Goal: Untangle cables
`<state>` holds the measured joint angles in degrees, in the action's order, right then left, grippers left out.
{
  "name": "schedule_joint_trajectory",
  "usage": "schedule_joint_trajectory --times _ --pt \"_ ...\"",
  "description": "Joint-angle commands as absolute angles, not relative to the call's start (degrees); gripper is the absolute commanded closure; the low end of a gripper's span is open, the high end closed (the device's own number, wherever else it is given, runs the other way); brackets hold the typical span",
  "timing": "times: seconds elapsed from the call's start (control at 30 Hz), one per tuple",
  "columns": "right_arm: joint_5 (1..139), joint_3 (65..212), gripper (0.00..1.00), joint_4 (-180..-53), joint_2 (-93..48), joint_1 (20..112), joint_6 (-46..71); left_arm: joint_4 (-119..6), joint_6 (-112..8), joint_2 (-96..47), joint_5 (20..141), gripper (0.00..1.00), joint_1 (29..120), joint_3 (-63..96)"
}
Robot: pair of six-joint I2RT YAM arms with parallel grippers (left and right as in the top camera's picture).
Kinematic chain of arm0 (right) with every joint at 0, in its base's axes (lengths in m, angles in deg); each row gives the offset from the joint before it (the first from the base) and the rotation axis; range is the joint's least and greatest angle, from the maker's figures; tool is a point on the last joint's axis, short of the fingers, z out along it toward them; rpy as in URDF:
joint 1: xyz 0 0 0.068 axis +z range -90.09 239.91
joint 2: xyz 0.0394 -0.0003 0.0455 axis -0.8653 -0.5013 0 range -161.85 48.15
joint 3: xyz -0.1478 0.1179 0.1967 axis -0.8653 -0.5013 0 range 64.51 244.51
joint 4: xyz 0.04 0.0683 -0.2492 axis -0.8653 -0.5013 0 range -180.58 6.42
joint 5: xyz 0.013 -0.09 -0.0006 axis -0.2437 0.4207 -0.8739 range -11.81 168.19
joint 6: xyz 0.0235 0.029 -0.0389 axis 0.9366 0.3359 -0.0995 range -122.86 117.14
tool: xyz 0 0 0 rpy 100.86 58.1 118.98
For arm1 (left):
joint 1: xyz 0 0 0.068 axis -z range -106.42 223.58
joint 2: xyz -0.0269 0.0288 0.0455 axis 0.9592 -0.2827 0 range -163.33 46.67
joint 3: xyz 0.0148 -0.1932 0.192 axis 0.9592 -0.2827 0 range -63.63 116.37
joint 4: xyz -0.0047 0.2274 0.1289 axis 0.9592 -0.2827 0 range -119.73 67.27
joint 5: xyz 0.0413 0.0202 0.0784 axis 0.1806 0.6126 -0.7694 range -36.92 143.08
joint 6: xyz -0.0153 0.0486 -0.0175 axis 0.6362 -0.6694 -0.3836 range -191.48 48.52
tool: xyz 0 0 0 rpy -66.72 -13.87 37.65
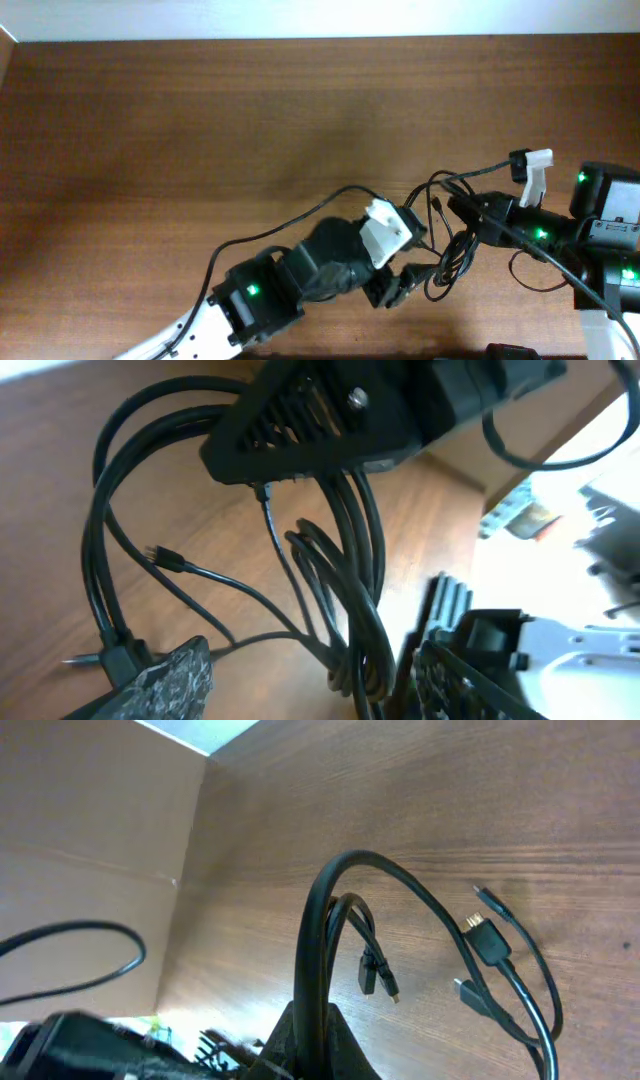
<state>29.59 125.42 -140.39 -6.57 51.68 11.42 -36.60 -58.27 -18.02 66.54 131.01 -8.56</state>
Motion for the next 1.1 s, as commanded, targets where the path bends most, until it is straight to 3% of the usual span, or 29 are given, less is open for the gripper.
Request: schedule_joint_trajectory --times 0.0,0.1,0.3,0.47,0.5,0.57,0.7,0.83,1.07 --pt "24.1 126.3 0.96 -140.1 -6.5 51.7 2.7 -36.2 -52.8 -17.1 75.0 0.34 129.3 -8.1" --pt "20.1 126.3 0.96 -140.1 -6.4 51.7 -3.5 -35.8 -52.8 -18.4 76.2 0.25 129.3 -8.1" --pt "14.3 126.3 0.96 -139.5 -4.9 51.7 -8.7 -33.0 -44.9 -23.7 76.3 0.37 129.3 -8.1" --pt "14.3 126.3 0.96 -139.2 -2.1 51.7 -8.7 -27.1 -37.4 -26.3 77.8 0.27 129.3 -8.1" --pt "14.3 126.3 0.96 -139.2 -2.0 51.7 -8.7 -26.3 -37.4 -26.3 77.7 0.30 129.3 -8.1" --pt "14.3 126.3 0.96 -139.3 -1.8 51.7 -8.6 -26.7 -37.6 -26.4 77.7 0.51 129.3 -8.1" --pt "13.9 126.3 0.96 -139.2 -1.4 51.7 -8.6 -28.9 -37.6 -26.5 74.7 0.65 129.2 -8.1" --pt "13.9 126.3 0.96 -139.1 -1.0 51.7 -8.6 -30.6 -37.6 -26.5 74.7 0.71 128.4 -8.1" --pt "13.9 126.3 0.96 -138.8 -1.1 51.7 -8.6 -35.4 -36.7 -26.5 79.5 0.92 119.9 -8.1"
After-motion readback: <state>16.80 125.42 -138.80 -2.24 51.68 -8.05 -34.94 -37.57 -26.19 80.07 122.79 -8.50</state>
